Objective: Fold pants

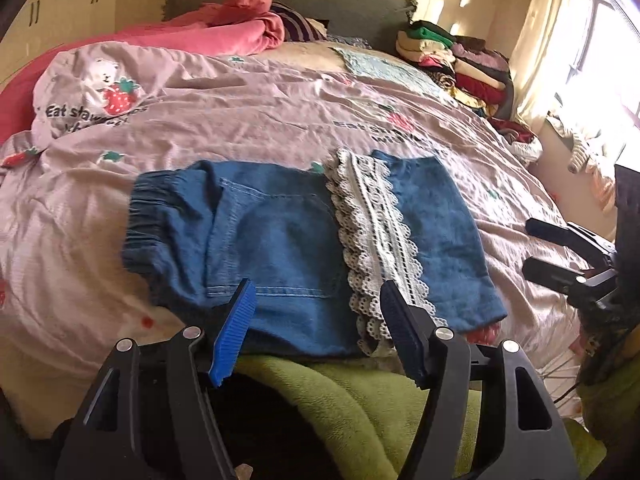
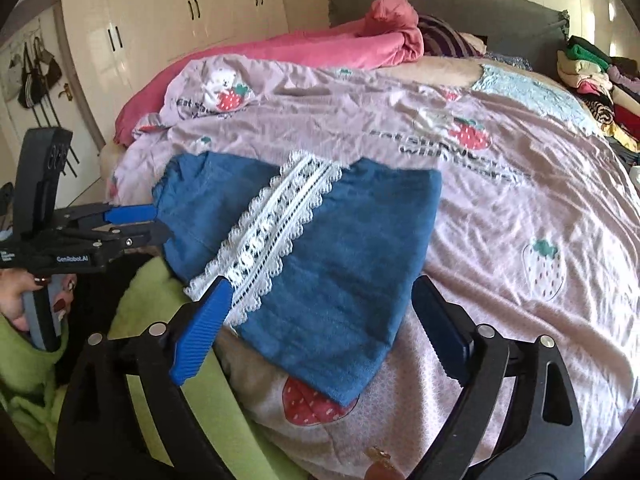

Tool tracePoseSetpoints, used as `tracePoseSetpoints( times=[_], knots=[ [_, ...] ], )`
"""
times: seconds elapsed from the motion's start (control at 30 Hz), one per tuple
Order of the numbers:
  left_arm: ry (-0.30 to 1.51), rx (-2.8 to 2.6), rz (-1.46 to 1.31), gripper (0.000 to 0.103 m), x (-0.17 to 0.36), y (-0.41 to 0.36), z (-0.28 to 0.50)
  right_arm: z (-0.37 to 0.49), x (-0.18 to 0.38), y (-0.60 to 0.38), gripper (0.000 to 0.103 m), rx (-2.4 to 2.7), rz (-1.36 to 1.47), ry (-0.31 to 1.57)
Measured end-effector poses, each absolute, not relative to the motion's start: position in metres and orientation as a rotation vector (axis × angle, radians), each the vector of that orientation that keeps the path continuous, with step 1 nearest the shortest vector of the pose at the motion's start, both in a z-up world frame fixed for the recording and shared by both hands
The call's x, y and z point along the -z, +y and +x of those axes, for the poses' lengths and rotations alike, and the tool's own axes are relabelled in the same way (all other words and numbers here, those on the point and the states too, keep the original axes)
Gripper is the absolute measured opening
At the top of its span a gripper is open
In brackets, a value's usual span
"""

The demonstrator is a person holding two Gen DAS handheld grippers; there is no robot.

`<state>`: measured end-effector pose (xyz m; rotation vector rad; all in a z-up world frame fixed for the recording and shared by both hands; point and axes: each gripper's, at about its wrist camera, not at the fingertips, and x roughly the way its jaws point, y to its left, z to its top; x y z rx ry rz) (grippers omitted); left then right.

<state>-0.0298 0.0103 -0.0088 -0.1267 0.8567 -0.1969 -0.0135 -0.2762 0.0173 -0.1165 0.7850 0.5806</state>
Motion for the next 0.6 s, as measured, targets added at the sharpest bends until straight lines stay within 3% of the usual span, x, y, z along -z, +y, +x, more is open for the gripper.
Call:
tracePoseSetpoints(
  times=[0.03, 0.6],
  knots=[
    [0.854, 0.188, -0.128, 0.097, 0.008, 0.012, -0.03, -0.013, -0.021, -0.275, 0.087, -0.577, -0.121, 0.778],
    [0.8, 0.067, -0.223, 0.097, -0.003, 0.076, -0.04, 0.003, -0.052, -0.237, 0.09, -0.624, -0.183, 0.706]
  ],
)
